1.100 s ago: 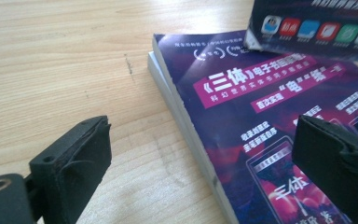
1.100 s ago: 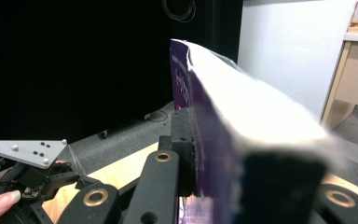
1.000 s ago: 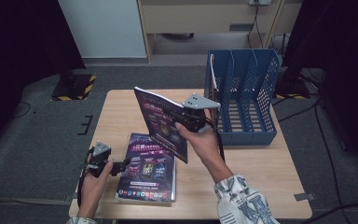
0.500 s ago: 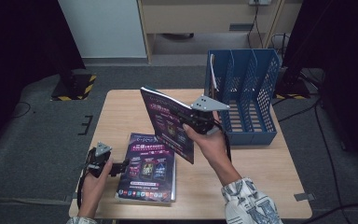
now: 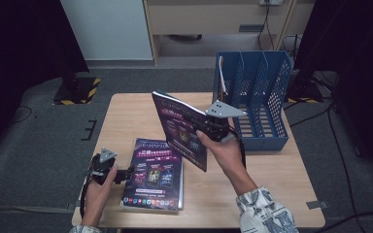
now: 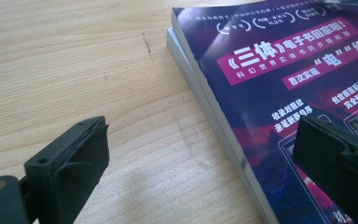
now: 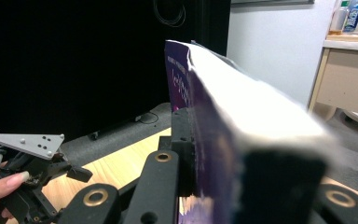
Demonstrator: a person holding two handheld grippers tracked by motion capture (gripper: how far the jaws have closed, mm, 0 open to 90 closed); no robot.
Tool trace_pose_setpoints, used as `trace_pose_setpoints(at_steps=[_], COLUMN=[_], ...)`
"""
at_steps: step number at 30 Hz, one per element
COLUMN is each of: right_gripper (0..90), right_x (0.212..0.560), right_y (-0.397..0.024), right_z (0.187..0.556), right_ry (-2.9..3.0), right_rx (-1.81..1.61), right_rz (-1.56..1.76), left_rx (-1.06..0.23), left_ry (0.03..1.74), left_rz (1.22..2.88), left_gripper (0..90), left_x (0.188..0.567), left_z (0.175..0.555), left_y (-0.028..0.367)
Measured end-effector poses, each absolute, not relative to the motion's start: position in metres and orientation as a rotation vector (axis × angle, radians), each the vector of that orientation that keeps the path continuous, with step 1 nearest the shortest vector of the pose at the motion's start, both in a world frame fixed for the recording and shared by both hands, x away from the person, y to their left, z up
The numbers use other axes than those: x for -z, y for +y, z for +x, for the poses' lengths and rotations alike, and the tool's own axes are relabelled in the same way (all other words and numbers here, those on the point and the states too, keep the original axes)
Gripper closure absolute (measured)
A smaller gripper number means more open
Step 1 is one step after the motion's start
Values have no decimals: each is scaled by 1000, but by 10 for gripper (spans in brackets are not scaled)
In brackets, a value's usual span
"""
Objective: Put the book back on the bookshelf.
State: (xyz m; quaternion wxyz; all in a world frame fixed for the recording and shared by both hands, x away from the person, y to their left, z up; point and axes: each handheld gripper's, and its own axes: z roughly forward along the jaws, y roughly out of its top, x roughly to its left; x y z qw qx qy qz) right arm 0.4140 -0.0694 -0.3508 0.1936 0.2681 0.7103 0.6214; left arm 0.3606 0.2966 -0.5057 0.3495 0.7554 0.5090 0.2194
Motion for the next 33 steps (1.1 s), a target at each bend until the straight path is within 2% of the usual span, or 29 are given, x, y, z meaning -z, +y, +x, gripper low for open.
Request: trace_pose_setpoints(at_steps=[33], right_gripper=[840], right_x=[360], right_y=[-112], right_z=[395], right_ry=[1964], right_rx=[-1734], right_rz=[790], left_rx=[-590], left_ry=[1326], left_rz=[1975], left_gripper=[53], left_x=[506], left_z=[360], left_y=[297])
